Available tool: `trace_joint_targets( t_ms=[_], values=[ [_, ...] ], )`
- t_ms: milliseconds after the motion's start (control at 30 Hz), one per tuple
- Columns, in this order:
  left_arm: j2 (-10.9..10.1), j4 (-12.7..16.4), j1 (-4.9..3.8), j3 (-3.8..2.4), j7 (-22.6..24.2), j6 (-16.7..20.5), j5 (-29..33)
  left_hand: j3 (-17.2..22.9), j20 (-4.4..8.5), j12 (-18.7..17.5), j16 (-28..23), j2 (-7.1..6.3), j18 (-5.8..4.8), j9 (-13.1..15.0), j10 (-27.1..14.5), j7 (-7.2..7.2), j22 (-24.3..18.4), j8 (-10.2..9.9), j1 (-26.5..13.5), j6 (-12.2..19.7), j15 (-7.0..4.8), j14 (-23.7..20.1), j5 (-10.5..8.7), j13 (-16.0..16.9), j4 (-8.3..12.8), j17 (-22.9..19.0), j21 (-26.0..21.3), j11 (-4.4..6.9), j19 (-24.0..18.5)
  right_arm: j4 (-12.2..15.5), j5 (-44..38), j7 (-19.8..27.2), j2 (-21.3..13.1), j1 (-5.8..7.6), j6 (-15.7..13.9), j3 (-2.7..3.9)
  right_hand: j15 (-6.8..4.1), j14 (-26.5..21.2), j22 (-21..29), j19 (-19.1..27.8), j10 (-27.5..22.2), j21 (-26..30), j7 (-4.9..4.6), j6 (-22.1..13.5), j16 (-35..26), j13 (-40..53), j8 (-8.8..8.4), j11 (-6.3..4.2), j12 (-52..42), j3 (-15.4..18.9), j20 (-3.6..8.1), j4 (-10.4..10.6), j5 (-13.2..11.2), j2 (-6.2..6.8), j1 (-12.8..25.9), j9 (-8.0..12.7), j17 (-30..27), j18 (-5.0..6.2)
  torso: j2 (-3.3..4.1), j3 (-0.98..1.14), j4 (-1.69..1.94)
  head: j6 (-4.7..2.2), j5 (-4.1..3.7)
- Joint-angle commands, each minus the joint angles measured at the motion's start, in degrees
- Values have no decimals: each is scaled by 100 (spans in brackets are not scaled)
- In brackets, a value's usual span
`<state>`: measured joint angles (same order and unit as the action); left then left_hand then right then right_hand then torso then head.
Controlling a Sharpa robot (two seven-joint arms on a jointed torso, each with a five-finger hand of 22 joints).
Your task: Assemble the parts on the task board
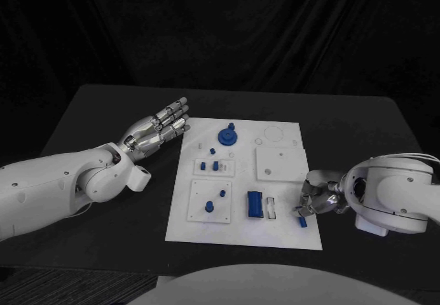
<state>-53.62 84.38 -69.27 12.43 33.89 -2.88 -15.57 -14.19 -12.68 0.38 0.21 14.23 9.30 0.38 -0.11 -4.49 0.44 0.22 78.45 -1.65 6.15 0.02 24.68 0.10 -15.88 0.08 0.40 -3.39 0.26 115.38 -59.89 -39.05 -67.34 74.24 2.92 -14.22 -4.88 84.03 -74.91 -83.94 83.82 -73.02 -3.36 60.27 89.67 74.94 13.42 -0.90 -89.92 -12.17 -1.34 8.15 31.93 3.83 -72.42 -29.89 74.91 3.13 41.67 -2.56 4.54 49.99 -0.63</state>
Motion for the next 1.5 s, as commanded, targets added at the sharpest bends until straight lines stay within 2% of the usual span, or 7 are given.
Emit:
trace_joint_targets(
  t_ms=[33,333,400,500,800,900,1500],
  values=[
    [16,5,9,-5,49,-93,-2,49,-35,-38,-21,17,93,8,11,48,5,31,62,-13,38,-2,24,-10,-1,-8,8,-37,27,38,1554,5,12,89,-511,4,33,588,-1052,-108,618,-26,-7,39,18,1506,26,22,-8,-983,-40,-901,26,4,109,-24,1465,34,-2,-4,1,1,-12],
    [16,4,9,-5,32,-117,-2,50,-37,-38,-21,18,93,8,11,50,7,30,63,-13,41,-2,24,-10,-1,-8,10,-40,28,-117,2494,2,242,189,-760,3,24,580,-1027,-77,618,57,21,22,6,1506,100,-1,-8,-1135,-34,-922,-155,-1,342,-64,1426,52,11,-5,5,1,-48],
    [10,7,9,-5,27,-121,-2,50,-37,-38,-21,18,93,8,11,50,7,30,63,-13,41,-2,24,-10,-1,-8,10,-40,28,-165,2456,2,303,173,-763,3,21,580,-1023,-70,618,71,25,4,6,1506,118,-3,-8,-1150,-33,-927,-240,-6,377,-81,1424,55,14,-4,3,1,-42],
    [10,6,9,-5,18,-136,-2,54,-48,-38,-21,22,92,9,11,54,7,31,67,-17,55,-2,25,-10,-2,-8,11,-47,29,-246,2249,14,404,122,-748,3,10,579,-1019,-63,618,81,50,-40,4,1506,182,-23,-8,-1146,-25,-891,-601,-20,522,-130,1420,57,8,-6,4,1,-58],
    [22,5,9,-5,-10,-176,-2,57,-67,-38,-21,26,92,12,11,63,10,35,70,-29,77,-2,22,-10,-4,-8,14,-51,33,-419,1680,123,606,14,-828,2,4,579,-1012,-54,618,105,60,-99,5,1506,228,-34,-8,-1101,-18,-836,-986,-30,626,-154,1420,61,3,-4,0,1,-34],
    [26,0,9,-5,-21,-179,-2,59,-75,-38,-21,29,91,13,11,68,7,36,72,-33,88,-2,23,-10,-4,-8,11,-53,29,-461,1508,172,657,-13,-876,2,3,582,-1005,-44,618,132,62,-111,9,1506,243,-34,-8,-1022,-17,-777,-871,-31,693,-157,1435,66,1,-4,-3,1,-39],
    [34,-9,9,-5,-58,-201,-2,64,-89,-38,-21,36,88,14,11,82,6,38,75,-41,128,-2,25,-10,-7,-8,11,-55,29,-542,1202,343,810,-118,-1121,2,2,576,-994,-29,618,174,73,-101,0,1506,272,-43,-8,-938,-16,-729,-977,-50,715,-164,1405,74,2,-4,0,1,-27]
  ],
)
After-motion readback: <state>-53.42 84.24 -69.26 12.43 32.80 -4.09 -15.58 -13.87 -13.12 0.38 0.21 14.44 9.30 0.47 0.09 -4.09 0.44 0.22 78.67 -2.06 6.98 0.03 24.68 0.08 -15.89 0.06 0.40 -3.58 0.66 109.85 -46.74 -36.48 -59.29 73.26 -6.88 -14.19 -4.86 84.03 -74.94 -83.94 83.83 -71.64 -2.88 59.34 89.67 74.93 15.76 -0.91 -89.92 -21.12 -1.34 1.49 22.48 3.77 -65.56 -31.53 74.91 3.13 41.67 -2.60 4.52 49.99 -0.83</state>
